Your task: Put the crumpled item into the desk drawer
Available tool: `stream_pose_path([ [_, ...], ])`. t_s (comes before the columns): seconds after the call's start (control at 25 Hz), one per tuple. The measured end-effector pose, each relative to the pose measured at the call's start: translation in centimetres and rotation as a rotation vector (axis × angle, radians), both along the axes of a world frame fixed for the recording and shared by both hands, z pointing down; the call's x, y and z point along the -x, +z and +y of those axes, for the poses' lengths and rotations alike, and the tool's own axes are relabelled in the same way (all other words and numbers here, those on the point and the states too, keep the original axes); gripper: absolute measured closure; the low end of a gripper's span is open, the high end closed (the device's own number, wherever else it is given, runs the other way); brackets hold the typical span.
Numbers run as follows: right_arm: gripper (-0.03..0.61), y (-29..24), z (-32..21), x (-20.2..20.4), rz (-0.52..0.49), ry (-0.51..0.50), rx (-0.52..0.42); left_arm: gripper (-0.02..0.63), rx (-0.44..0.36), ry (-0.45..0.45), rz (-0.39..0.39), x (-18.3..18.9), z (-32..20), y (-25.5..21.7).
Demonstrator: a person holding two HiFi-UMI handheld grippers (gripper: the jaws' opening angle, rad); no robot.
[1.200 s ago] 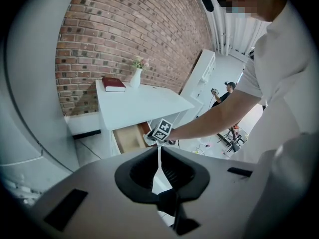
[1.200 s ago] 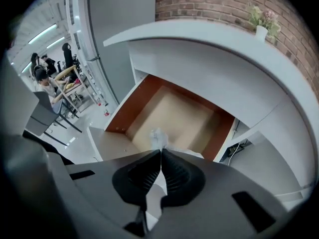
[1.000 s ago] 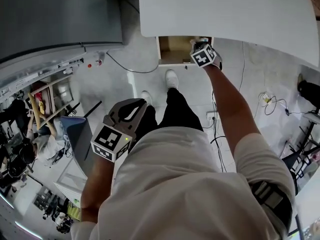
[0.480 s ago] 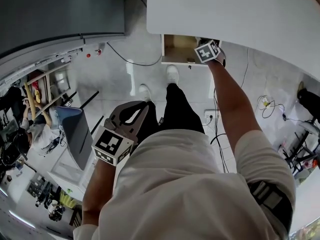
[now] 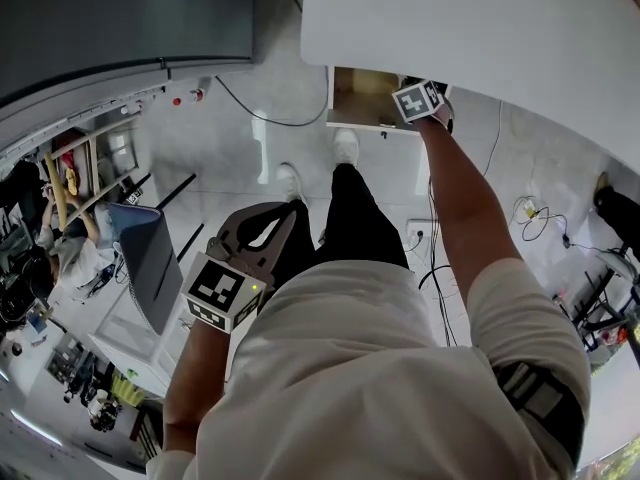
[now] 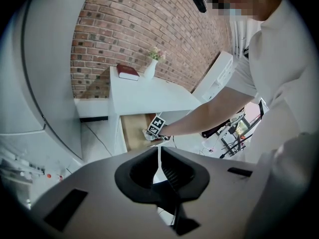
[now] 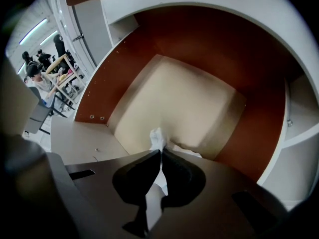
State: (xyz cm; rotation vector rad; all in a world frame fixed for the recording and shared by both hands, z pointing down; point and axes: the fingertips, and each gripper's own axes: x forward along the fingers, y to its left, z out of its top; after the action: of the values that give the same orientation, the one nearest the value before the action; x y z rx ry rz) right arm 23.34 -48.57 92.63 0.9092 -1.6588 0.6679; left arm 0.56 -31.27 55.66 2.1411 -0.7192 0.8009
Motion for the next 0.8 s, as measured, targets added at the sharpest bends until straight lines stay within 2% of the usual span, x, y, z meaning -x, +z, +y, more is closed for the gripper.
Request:
stream_pose_path([
  [0.2,0.521,0.6,0.4,-0.4,-0.001,0.044,0.022,0.579,0.005,-0.009,-0.007,0.4,0.6,0.1],
  [0.44,0.499,-0.2,1.0,0.0,-0.016,0.032,0.019,0.579,0.004,0.001,-0.005,0.3,1.2,0.1],
  [0.8,0.513,-4.9,2.9,0.6,-0.053,0.043,-0.029,0.579,-0.054,0.056,0.022,-0.1,2.4,-2.6],
])
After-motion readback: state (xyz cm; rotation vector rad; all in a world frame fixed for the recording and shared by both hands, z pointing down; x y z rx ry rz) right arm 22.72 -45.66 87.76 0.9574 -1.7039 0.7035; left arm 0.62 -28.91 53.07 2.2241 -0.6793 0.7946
